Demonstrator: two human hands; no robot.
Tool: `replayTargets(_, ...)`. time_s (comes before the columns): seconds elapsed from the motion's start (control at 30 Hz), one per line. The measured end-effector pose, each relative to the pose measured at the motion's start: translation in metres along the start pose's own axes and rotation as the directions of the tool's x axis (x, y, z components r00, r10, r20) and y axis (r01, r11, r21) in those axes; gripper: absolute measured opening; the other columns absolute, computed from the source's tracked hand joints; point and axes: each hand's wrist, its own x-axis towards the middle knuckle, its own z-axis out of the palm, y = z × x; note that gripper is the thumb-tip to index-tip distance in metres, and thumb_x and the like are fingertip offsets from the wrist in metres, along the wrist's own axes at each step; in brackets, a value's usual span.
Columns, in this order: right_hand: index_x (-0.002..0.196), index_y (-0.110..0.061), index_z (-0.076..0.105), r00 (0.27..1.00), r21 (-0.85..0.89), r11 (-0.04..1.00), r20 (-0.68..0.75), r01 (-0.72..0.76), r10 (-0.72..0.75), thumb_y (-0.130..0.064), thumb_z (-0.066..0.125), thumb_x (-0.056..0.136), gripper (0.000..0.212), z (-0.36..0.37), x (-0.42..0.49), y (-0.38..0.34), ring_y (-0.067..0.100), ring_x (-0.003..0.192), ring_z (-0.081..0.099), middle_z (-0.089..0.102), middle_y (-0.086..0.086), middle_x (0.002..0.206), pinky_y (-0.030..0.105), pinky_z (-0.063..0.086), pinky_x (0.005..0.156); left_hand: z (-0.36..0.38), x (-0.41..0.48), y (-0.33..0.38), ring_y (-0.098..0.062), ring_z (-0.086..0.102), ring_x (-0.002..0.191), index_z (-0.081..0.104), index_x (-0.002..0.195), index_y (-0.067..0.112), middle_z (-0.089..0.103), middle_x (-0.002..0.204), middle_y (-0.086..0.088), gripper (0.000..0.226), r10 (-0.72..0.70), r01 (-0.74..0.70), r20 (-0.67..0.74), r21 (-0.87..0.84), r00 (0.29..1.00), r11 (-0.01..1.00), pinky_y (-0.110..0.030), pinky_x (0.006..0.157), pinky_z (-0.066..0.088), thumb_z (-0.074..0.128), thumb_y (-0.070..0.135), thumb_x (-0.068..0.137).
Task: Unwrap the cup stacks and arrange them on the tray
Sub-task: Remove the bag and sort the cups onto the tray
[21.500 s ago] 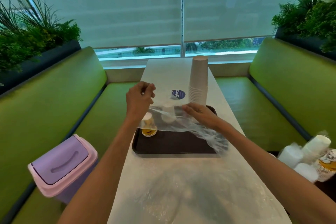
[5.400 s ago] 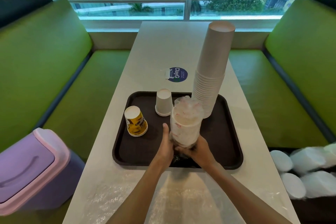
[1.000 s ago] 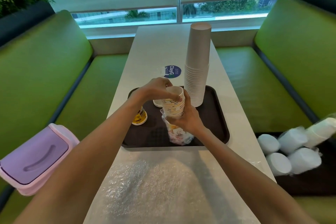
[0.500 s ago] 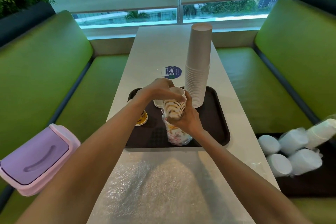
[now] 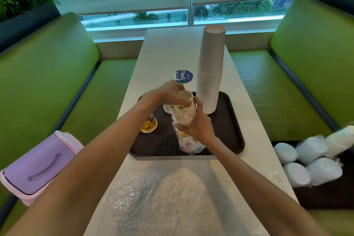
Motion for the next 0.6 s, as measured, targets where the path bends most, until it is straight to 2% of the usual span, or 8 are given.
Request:
replayTargets(0.13, 0.149, -0.022, 0.010, 1.000, 0.022, 1.000, 0.000, -0.001, 0.001, -0.041, 0.081, 0.072, 0.106, 0.002, 0.000, 0.002, 0.023, 0.120, 0.056, 0.052, 0.001, 0.136, 0.039, 0.047, 0.098, -0.012, -0.001, 0.000, -0.020, 0.047, 0.107, 0.050, 0.133, 0.010, 0.050, 0.130, -0.010, 0.060, 0.038, -0.037, -0.105, 0.010, 0.994, 0.999, -0.026, 0.077, 0.038, 0.067, 0.039, 0.083)
replayTargets(0.23, 0.147, -0.024, 0.011, 1.000, 0.055, 0.998, -0.008, 0.001, -0.001, -0.041, 0.082, 0.071, 0.106, 0.000, 0.002, 0.005, 0.022, 0.120, 0.055, 0.051, -0.001, 0.136, 0.041, 0.048, 0.099, -0.029, -0.005, -0.007, -0.018, 0.046, 0.103, 0.050, 0.131, 0.011, 0.051, 0.128, -0.010, 0.068, 0.018, -0.031, -0.169, -0.072, 0.985, 0.997, -0.026, 0.076, 0.041, 0.070, 0.047, 0.077)
replayTargets(0.37, 0.146, -0.028, 0.013, 1.000, 0.118, 0.993, 0.006, -0.026, 0.025, -0.038, 0.083, 0.070, 0.103, -0.003, 0.005, 0.008, 0.019, 0.120, 0.054, 0.050, -0.002, 0.136, 0.037, 0.047, 0.096, -0.042, -0.020, -0.028, -0.023, 0.052, 0.106, 0.045, 0.132, 0.011, 0.052, 0.118, -0.006, 0.082, -0.094, 0.085, -0.042, -0.171, 0.995, 0.982, -0.034, 0.087, 0.050, 0.068, 0.050, 0.064)
replayTargets(0.43, 0.140, -0.035, 0.017, 0.999, 0.165, 0.985, 0.006, -0.044, 0.044, -0.037, 0.084, 0.069, 0.098, -0.004, 0.005, 0.009, 0.013, 0.115, 0.054, 0.052, -0.008, 0.129, 0.033, 0.046, 0.095, -0.041, -0.025, -0.039, -0.025, 0.055, 0.104, 0.046, 0.128, 0.011, 0.054, 0.114, -0.008, 0.066, -0.142, 0.148, 0.045, -0.230, 0.989, 0.962, -0.035, 0.087, 0.051, 0.073, 0.039, 0.075)
replayTargets(0.5, 0.132, -0.043, 0.016, 0.998, 0.200, 0.978, 0.007, -0.058, 0.058, -0.036, 0.085, 0.069, 0.093, -0.003, 0.005, 0.009, 0.006, 0.110, 0.051, 0.049, -0.014, 0.123, 0.029, 0.044, 0.094, -0.034, -0.029, -0.049, -0.023, 0.057, 0.100, 0.049, 0.119, 0.013, 0.057, 0.112, -0.009, 0.044, -0.184, 0.209, 0.120, -0.250, 0.976, 0.945, -0.034, 0.086, 0.051, 0.070, 0.028, 0.084)
replayTargets(0.6, 0.136, -0.039, 0.016, 0.997, 0.219, 0.973, 0.019, -0.076, 0.073, -0.037, 0.085, 0.069, 0.096, 0.001, 0.006, 0.010, 0.007, 0.113, 0.050, 0.050, -0.008, 0.130, 0.028, 0.042, 0.095, -0.019, -0.033, -0.059, -0.019, 0.057, 0.097, 0.052, 0.113, 0.016, 0.060, 0.108, -0.004, 0.035, -0.203, 0.255, 0.206, -0.272, 0.957, 0.928, -0.029, 0.083, 0.049, 0.068, 0.029, 0.085)
